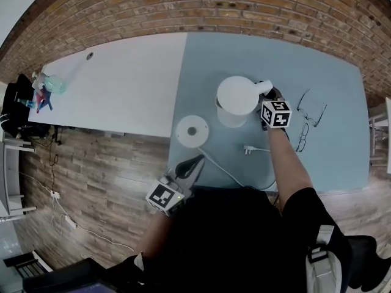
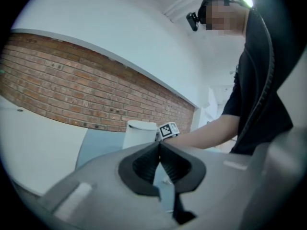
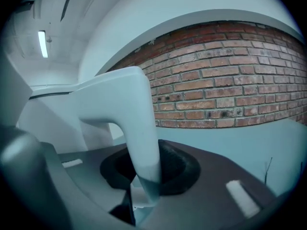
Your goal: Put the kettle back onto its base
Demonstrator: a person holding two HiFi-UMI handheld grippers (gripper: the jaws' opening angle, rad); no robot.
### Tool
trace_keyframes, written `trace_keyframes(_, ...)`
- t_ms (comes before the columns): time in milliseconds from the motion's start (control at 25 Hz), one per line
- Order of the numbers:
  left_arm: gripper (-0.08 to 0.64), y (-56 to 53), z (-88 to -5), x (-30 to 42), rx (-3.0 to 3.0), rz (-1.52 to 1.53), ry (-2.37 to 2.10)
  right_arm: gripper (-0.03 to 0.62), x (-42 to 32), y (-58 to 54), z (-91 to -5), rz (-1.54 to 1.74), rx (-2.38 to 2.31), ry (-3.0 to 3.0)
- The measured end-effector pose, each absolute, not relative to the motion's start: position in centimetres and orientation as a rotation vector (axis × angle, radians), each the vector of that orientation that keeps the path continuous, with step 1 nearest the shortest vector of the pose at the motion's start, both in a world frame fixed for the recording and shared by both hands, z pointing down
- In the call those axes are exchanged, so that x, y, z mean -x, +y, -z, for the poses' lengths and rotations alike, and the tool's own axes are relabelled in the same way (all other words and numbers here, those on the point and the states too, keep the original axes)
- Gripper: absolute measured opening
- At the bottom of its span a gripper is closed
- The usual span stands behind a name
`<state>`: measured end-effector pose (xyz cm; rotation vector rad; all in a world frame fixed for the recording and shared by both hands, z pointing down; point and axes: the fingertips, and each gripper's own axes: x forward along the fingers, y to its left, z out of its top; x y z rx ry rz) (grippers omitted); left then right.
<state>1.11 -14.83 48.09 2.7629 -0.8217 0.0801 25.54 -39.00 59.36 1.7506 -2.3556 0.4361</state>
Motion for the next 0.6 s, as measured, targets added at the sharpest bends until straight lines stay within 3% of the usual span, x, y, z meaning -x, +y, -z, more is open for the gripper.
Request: trace_keyframes(600,0.003,-14.7,-46.5,0.6,-2.733,-0.049,-0.839,0.104,-23.7,-35.9,-55.2,-0.46,-1.808,-2.427)
